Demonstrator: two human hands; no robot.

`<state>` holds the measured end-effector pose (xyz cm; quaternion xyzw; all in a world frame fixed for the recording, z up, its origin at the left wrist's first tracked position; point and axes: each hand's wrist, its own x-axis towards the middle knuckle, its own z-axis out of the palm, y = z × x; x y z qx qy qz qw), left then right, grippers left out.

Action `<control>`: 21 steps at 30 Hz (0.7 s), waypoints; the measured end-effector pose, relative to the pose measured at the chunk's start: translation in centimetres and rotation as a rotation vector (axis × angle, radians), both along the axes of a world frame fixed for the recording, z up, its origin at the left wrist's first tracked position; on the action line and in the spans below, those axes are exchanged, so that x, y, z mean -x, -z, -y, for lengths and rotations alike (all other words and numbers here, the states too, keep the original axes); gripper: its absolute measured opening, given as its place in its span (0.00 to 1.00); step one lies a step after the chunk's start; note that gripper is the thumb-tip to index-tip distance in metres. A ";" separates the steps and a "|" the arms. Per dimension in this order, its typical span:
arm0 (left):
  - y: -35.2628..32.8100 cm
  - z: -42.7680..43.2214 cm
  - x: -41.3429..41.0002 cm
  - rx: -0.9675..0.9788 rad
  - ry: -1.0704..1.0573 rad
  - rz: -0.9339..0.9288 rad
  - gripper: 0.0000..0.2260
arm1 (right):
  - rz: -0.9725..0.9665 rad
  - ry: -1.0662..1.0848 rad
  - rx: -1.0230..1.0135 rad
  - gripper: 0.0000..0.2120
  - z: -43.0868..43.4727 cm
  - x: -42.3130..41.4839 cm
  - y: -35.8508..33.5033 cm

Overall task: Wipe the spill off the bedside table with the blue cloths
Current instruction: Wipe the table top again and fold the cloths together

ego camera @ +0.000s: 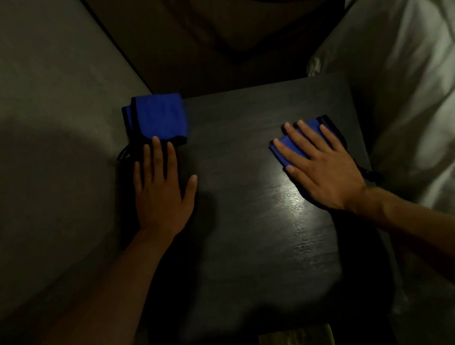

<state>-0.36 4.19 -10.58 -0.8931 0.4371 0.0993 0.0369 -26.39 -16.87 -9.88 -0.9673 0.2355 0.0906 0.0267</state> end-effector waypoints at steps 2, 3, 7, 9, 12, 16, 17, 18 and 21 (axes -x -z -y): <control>0.1 0.0 0.0 0.004 0.003 0.007 0.36 | 0.007 0.041 0.001 0.28 0.3 0.7 -0.1; 0.1 0.0 0.0 0.006 0.002 0.008 0.36 | 0.006 0.058 0.002 0.28 0.4 0.9 -0.2; 0.1 0.0 0.0 0.009 0.007 0.012 0.36 | 0.010 0.103 -0.007 0.28 0.8 1.9 -0.2; 0.1 0.0 -0.1 0.011 0.011 0.019 0.36 | 0.022 0.125 -0.024 0.29 0.9 2.5 -0.2; 0.1 0.0 -0.2 0.010 0.012 0.023 0.36 | 0.037 0.182 -0.040 0.30 0.8 3.4 -0.2; 0.1 -0.1 0.0 0.022 0.020 0.035 0.35 | 0.089 0.330 -0.045 0.30 -0.3 4.4 0.2; 0.1 -0.1 0.0 0.028 0.024 0.043 0.35 | 0.101 0.382 -0.042 0.29 -0.8 4.4 0.3; 0.2 -0.1 0.0 0.034 0.029 0.047 0.35 | 0.114 0.434 -0.036 0.29 -1.4 4.3 0.4; 0.1 -0.2 0.1 0.046 0.037 0.051 0.34 | 0.122 0.558 -0.006 0.30 -3.2 4.0 0.7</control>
